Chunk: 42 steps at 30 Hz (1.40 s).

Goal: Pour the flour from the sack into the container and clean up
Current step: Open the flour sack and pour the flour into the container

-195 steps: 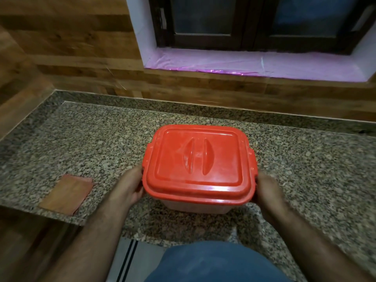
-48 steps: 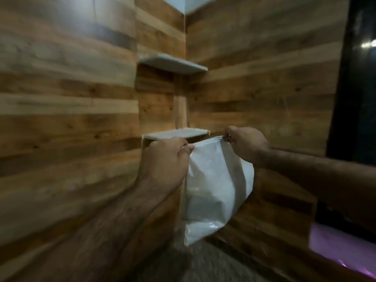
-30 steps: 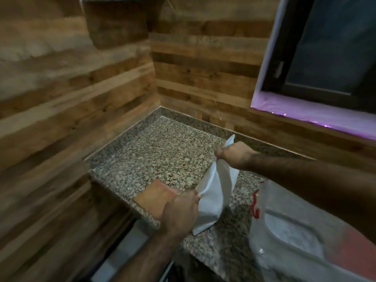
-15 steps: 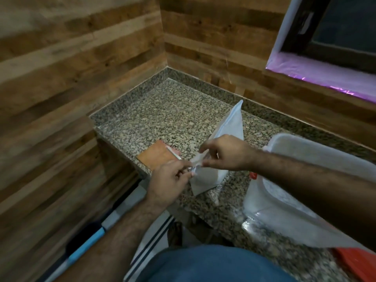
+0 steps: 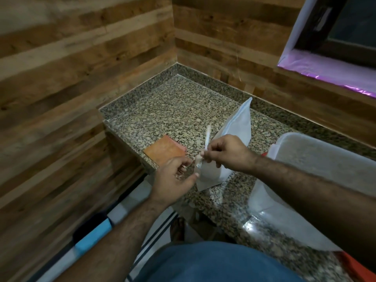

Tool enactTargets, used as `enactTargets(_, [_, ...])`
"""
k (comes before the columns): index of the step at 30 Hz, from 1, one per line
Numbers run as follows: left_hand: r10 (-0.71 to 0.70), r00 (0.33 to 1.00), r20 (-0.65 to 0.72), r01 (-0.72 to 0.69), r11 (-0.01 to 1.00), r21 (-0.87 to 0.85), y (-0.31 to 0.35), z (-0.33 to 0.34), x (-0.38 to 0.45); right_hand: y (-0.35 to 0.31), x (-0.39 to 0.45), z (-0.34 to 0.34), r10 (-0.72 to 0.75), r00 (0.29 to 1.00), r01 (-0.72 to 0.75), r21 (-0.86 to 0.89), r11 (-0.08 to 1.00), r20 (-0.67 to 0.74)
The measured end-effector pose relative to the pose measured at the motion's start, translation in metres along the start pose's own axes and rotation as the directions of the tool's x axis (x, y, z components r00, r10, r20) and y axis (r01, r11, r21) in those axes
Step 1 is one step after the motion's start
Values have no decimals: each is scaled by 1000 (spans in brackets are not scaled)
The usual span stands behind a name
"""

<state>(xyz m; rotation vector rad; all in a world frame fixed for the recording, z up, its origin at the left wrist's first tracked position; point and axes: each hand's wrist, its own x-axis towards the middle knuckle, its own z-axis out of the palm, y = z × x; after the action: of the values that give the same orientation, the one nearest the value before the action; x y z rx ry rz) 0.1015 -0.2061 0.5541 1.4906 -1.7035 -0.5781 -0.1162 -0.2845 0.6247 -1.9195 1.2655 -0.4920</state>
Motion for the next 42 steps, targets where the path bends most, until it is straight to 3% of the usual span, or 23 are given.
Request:
enactTargets(2, [11, 997, 74, -17, 997, 82, 7, 16, 6, 0, -3, -8, 5, 1000, -6, -31, 1000, -23])
enactTargets(5, [34, 999, 3, -34, 979, 199, 22, 33, 20, -2, -6, -10, 32, 999, -35, -60, 998, -42])
enactTargets(8, [143, 989, -32, -124, 931, 343, 25, 41, 30, -3, -5, -9, 42, 992, -61, -162, 985, -118])
enactTargets(13, [260, 965, -41, -228, 904, 362, 13, 47, 28, 14, 9, -27, 151, 949, -199, -156, 968, -276])
enactTargets(17, [349, 937, -31, -315, 877, 363, 7, 47, 25, 47, 40, -78, 291, 848, -339, -32, 940, -442])
enactTargets(24, [403, 914, 40, -386, 837, 388, -8, 50, 33, 108, 106, -155, 481, 572, -492, 191, 849, -664])
enactTargets(30, [398, 905, 151, -425, 853, 303, -19, 44, 45, 114, 113, -145, 534, 470, -486, 299, 821, -703])
enactTargets(32, [387, 899, 204, -431, 865, 257, -16, 40, 52, 107, 109, -137, 607, 456, -529, 350, 773, -651])
enactTargets(33, [368, 902, 227, -418, 876, 241, -14, 37, 57, 101, 105, -133, 663, 490, -564, 373, 736, -567])
enactTargets(37, [192, 944, 269, -232, 965, 125, -2, 28, 76, 80, 89, -112, 793, 598, -737, 311, 600, -113])
enactTargets(40, [56, 921, 385, -125, 980, 157, 12, 29, 100, 75, 88, -91, 797, 602, -789, 120, 603, -48])
enactTargets(42, [10, 866, 501, -166, 949, 268, 21, 36, 116, 77, 90, -80, 790, 610, -789, 36, 613, -72])
